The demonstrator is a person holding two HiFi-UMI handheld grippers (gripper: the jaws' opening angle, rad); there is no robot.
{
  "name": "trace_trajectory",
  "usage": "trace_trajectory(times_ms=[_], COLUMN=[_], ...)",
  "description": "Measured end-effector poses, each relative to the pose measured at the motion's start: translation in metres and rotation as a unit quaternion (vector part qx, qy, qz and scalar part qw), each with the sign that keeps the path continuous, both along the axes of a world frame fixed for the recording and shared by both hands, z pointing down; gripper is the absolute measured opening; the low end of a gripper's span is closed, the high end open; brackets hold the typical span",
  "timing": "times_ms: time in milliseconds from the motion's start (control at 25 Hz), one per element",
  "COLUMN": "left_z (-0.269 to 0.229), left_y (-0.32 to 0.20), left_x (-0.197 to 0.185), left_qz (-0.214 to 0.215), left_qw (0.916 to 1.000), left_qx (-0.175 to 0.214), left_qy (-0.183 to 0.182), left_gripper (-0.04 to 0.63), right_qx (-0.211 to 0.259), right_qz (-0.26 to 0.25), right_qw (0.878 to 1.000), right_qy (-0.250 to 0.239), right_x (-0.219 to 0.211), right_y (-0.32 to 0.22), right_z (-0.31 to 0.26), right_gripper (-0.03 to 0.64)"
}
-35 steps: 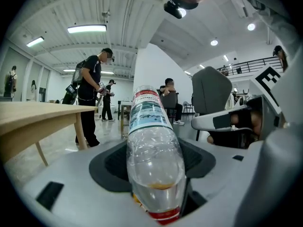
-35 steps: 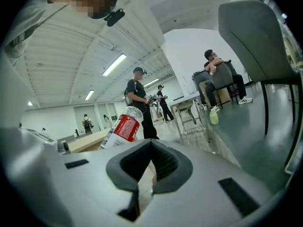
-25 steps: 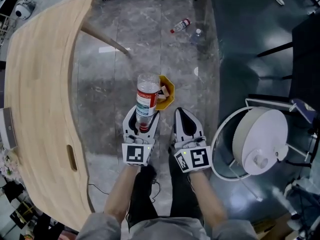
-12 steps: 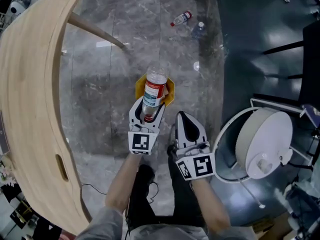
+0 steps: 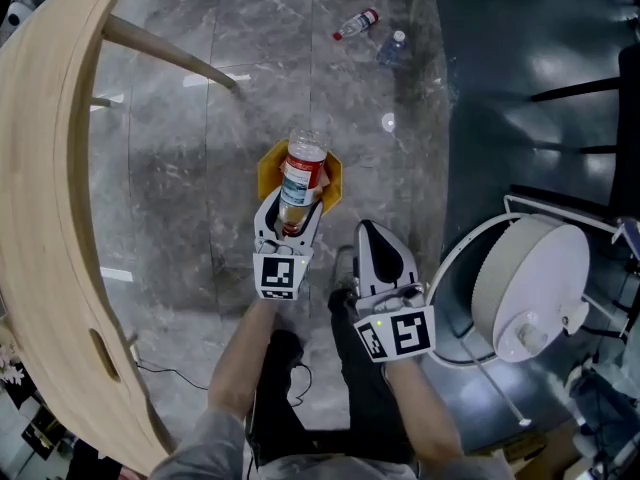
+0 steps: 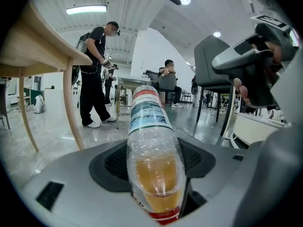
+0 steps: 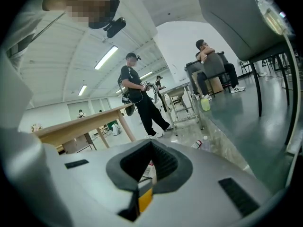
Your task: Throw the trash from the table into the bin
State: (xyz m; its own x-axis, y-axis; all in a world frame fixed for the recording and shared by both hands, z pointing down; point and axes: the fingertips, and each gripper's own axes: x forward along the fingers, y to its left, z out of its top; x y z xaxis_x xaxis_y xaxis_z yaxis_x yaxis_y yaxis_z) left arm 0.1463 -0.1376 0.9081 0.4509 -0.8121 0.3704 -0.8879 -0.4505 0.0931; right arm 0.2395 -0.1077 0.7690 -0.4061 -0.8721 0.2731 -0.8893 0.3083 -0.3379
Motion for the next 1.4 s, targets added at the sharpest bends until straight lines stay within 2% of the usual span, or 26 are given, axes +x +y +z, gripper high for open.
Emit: trace_trajectory(times_ms=[400, 600, 800, 1120, 1400], left_z=[0.043, 0.067, 0.067, 0.041, -0.030], left_y=[-0.005, -0.003, -0.003, 0.011, 0.021], left_x=[-0.006, -0.015, -0.015, -0.018, -0.017], left_qz=[-0.022, -0.035, -0.035, -0.032, -0.016], left_qw=[0.9993, 0.9972, 0.9968, 0.9972, 0.9986], left_qx=[-0.027, -0.063, -0.069, -0.066, -0.049], left_qy=[-0.011, -0.020, -0.020, -0.017, -0.013], left_gripper=[0.309, 0.316, 0.316, 0.314, 0.281], right_qx=[-0.006, -0.007, -0.010, -0.008, -0.005], right_qz=[0.009, 0.008, 0.006, -0.001, -0.013], right_qw=[1.000, 1.000, 1.000, 1.000, 1.000], right_qy=[0.004, 0.006, 0.008, 0.006, 0.003], right_x=[0.016, 0.016, 0.016, 0.012, 0.000], right_y=[-0.001, 0.002, 0.004, 0.009, 0.012], right_z=[0.015, 0.015, 0.017, 0.005, -0.027], right_gripper=[0.003, 0.003, 0.003, 0.003, 0.003])
